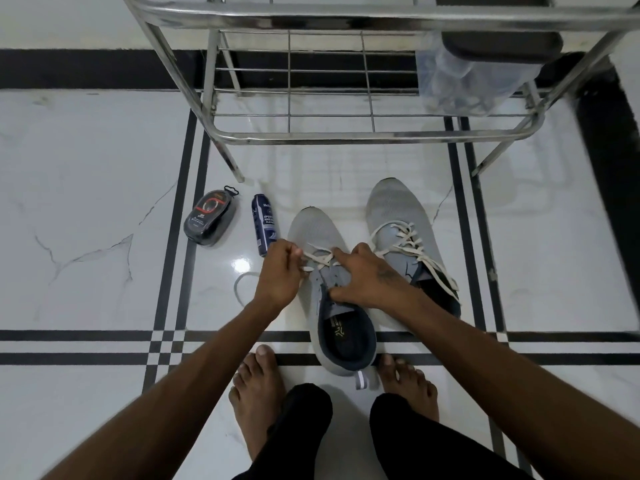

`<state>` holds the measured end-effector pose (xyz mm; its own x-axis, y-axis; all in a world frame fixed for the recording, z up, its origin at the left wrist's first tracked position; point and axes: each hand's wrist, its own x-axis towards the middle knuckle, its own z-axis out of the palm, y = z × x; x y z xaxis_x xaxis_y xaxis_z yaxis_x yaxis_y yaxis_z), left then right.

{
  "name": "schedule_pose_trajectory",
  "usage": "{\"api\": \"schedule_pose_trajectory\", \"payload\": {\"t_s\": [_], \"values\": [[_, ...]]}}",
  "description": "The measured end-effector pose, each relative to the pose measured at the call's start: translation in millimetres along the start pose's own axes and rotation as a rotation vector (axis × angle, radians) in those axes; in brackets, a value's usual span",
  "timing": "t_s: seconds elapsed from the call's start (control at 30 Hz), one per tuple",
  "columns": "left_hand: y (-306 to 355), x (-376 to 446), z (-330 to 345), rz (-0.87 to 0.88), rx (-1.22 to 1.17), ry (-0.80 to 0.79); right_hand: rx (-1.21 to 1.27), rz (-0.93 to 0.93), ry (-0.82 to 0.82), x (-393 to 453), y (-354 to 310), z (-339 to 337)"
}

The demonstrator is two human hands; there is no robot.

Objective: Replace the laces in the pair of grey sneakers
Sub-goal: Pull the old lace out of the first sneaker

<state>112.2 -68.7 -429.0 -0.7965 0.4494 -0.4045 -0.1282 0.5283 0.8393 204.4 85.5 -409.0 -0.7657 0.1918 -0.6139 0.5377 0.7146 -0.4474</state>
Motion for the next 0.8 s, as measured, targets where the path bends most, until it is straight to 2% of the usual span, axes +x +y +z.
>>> {"api": "schedule_pose_trajectory", "payload": {"t_s": [0.03, 0.07, 0.17, 0.2, 0.27, 0.37, 0.47, 0.53, 0.6, 0.67, 0.7, 0.77, 0.8], "values": [[2, -1, 2, -0.008, -0.009, 0.004, -0.001, 0.009, -0.001, 0, -1, 1], [5, -1, 3, 0.055, 0.067, 0.013, 0.007, 0.013, 0.001, -1, -1, 1], [20, -1, 5, 0.473, 0.554, 0.091, 0.086, 0.012, 0.024, -6, -2, 4], [27, 0, 7, 0.562, 0.680, 0.064, 0.111, 0.011, 0.036, -8, -1, 5], [39, 6, 9, 0.557, 0.865, -0.051, 0.153, 0.024, 0.019, -10, 0, 4], [42, 16, 6, 0.459, 1.052, -0.198, 0.227, 0.088, -0.060, -10, 3, 0], [39, 15, 4, 0.471, 1.070, -0.212, 0.251, 0.112, -0.097, -6, 3, -1], [32, 14, 4, 0.492, 0.966, -0.182, 0.271, 0.117, -0.105, -5, 2, -1], [25, 14, -3, 0.375, 0.646, -0.104, 0.290, 0.136, -0.106, -6, 4, -3], [15, 11, -16, 0.170, 0.323, 0.011, 0.311, 0.146, -0.101, -8, 6, -4], [9, 8, -22, 0.075, 0.245, 0.051, 0.317, 0.146, -0.104, -8, 6, -4], [-1, 2, -27, 0.013, 0.329, 0.104, 0.294, 0.145, -0.114, -8, 4, -3], [-1, -2, -27, 0.063, 0.421, 0.150, 0.277, 0.142, -0.118, -8, 2, -3]]}}
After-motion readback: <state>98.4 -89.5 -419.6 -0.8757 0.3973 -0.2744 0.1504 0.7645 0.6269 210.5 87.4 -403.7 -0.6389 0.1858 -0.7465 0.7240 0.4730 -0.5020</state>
